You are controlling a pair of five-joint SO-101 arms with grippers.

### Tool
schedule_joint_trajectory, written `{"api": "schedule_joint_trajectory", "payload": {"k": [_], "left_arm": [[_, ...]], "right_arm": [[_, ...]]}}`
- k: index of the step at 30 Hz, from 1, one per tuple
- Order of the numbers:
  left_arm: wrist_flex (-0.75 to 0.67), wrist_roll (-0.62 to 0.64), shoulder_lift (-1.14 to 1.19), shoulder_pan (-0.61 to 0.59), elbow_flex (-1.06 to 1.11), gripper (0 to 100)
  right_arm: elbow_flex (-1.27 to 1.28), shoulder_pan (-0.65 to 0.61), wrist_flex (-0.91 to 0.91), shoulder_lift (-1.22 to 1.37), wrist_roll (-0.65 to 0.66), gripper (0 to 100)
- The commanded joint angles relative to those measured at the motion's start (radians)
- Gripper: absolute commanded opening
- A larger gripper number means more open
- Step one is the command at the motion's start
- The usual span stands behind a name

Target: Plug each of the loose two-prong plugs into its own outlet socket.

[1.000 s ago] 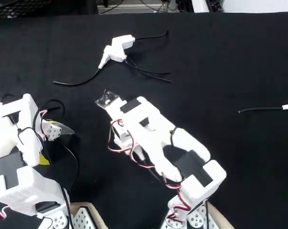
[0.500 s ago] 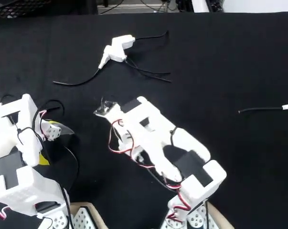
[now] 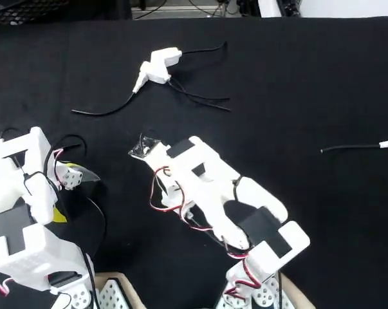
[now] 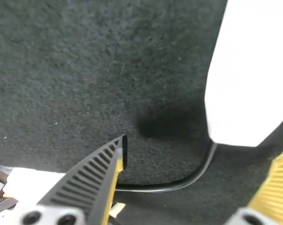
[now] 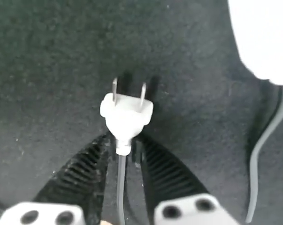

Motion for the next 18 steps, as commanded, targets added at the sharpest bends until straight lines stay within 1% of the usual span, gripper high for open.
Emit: {"api": "schedule_joint_trajectory", "payload": {"k": [1,5,10,13,16,18], "left_arm": [[0.000,-0.002,-0.020,-0.005,-0.031,45],[0.000,-0.002,-0.028,-0.001,-0.031,45],[0.002,-0.002,-0.029,0.001,-0.039,45],[0.002,-0.002,-0.031,0.001,-0.039,45],[0.002,-0.002,-0.031,0.004,-0.048,45],[0.002,-0.002,-0.031,0.042,-0.068,45]], "right_arm": [[-0.047,-0.015,0.015,-0.021,0.003,1.2],[-0.116,-0.029,0.101,-0.125,0.002,1.2],[-0.205,-0.095,0.238,-0.395,0.000,1.2],[-0.214,-0.110,0.253,-0.542,-0.057,1.2],[-0.182,-0.106,0.264,-0.613,-0.037,1.2],[-0.162,-0.106,0.287,-0.630,-0.025,1.2]]}}
